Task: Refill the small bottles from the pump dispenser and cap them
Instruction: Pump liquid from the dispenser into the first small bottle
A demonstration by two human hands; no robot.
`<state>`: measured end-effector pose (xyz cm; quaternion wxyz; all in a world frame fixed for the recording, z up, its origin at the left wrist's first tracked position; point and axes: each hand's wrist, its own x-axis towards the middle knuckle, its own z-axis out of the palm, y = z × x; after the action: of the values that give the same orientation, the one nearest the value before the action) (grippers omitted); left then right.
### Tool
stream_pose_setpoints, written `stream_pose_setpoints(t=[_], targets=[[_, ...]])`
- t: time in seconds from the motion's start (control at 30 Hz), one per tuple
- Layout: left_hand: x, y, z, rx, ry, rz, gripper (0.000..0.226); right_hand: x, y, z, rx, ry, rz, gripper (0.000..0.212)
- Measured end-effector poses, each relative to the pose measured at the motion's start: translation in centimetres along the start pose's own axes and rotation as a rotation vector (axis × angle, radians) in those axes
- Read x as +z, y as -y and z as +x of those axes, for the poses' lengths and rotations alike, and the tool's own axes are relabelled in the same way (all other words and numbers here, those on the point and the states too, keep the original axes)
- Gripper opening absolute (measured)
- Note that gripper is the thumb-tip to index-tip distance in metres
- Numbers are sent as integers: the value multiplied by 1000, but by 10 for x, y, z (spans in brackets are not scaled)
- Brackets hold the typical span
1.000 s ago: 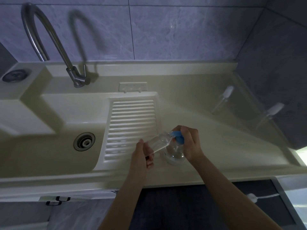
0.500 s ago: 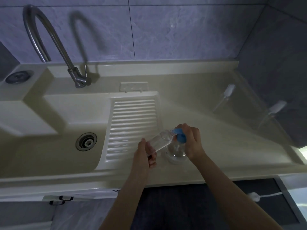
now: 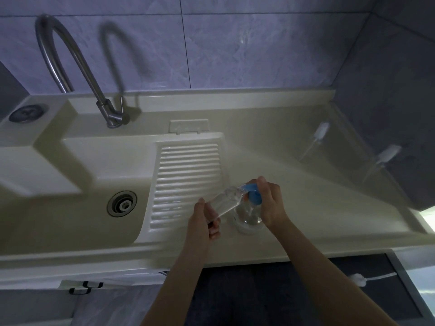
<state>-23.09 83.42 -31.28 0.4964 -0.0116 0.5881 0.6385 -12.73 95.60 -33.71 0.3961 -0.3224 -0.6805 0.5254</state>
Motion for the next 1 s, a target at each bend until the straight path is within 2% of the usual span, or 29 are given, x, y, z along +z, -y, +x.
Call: stream_pose_setpoints(t=[0.1, 0.23, 0.3, 0.47, 0.6, 0.7, 0.83, 1.0], targets=[[0, -1, 0, -7, -4, -15, 46, 1, 4, 0, 0, -4, 2, 85], [1, 2, 1, 6, 4, -24, 48, 1, 11, 2, 9, 19, 47, 52], [0, 3, 2, 2, -5, -36, 48, 1, 13, 2, -21, 46, 41, 44], [-1, 6, 6, -22, -8, -39, 45, 2, 11, 1, -42, 58, 75, 44], [1, 5, 7, -44, 22, -56, 43, 0, 1, 2, 10, 20, 28, 67], [3, 6, 8, -57, 50, -78, 37, 1, 2, 1, 4, 3, -15, 69], [7, 11, 9, -58, 69, -42, 35, 2, 3, 1, -1, 0, -27, 90], [12, 11, 11, -68, 64, -31, 34, 2, 10, 1, -10, 22, 26, 68]])
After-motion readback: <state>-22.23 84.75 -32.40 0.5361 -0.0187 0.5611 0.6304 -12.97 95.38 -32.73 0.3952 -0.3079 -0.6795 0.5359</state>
